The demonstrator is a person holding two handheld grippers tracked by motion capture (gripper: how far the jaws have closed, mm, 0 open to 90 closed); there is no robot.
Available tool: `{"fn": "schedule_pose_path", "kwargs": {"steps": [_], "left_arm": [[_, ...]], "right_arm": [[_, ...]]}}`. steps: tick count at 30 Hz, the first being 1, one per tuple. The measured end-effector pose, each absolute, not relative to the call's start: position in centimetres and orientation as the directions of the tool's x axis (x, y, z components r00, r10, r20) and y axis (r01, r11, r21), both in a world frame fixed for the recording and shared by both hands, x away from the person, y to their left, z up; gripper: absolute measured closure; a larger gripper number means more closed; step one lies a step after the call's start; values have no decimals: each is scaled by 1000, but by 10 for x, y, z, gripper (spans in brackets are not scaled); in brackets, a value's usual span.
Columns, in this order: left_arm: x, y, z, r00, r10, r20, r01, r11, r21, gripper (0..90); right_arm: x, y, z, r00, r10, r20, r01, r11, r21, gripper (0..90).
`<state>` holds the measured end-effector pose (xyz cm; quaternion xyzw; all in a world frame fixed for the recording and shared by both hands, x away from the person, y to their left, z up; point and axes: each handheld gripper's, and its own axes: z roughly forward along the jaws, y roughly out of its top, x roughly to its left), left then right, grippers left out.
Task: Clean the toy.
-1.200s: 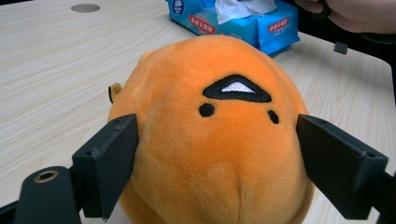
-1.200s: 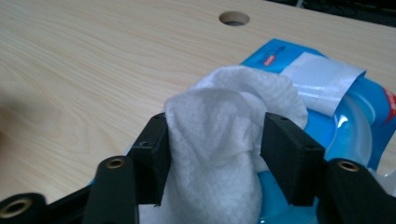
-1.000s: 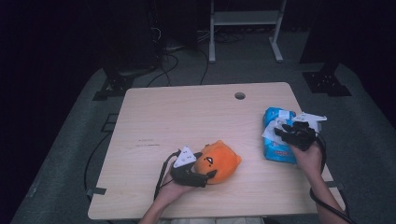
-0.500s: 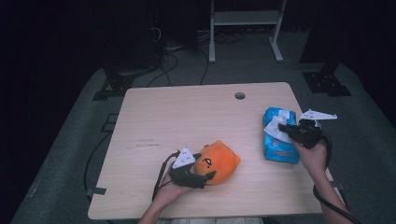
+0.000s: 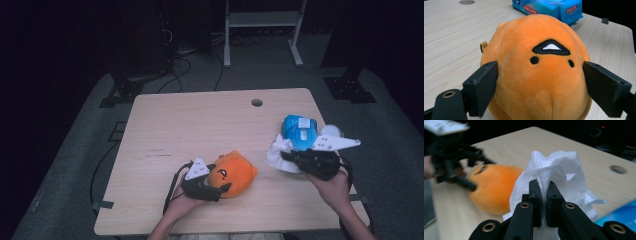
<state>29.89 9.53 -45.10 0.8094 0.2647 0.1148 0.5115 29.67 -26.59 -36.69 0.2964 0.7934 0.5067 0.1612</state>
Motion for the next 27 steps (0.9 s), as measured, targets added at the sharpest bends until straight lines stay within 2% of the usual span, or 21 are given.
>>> {"fn": "schedule_pose_path", "kwargs": {"steps": [8, 10, 13, 19, 23, 27], "left_arm": [[300, 95, -451, 838, 540, -85, 308, -338, 889, 151], [300, 95, -452, 838, 539, -84, 306, -338, 890, 151], [300, 95, -452, 841, 535, -81, 301, -339, 891, 151], [300, 94, -451, 848, 526, -70, 291, -351, 890, 151], [301, 94, -452, 848, 524, -75, 294, -348, 890, 151], [301, 93, -452, 848, 524, -73, 292, -348, 891, 152]], "right_arm": [[265, -225, -372, -879, 461, 120, 305, 351, 885, 843], [264, -217, -372, -900, 403, 167, 325, 365, 872, 841], [271, -203, -377, -917, 354, 184, 329, 412, 849, 839], [304, -187, -400, -901, 395, 182, 365, 460, 809, 833], [315, -182, -409, -888, 443, 120, 347, 476, 808, 810], [315, -181, -408, -881, 470, 44, 299, 484, 822, 731]]}}
